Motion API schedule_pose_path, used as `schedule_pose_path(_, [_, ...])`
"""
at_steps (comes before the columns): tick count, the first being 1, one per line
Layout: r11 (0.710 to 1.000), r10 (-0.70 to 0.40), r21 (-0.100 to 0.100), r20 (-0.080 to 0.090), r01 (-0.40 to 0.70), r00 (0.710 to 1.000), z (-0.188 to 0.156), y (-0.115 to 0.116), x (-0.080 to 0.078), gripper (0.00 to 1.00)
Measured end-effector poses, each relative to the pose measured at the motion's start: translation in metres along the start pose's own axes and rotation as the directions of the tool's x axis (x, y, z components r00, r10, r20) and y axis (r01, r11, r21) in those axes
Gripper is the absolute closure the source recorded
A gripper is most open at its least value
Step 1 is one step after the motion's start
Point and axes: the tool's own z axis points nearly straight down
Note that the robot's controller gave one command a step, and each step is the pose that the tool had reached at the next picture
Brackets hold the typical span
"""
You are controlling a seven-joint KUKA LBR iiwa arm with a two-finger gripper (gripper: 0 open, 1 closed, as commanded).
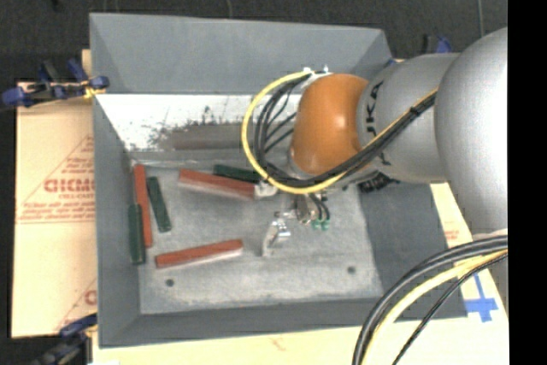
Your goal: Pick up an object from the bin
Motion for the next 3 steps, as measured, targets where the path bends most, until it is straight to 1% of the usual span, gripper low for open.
schedule_pose_path(1, [1.000,-0.001,0.000,0.000,0.001,1.000,0.000,0.000,0.000,0.00])
schedule_pose_path(2, [0.955,-0.297,0.006,-0.008,0.297,0.955,0.012,0.064,0.044,1.00])
schedule_pose_path(3, [0.955,-0.297,0.006,-0.008,0.297,0.955,0.012,0.064,0.043,1.00])
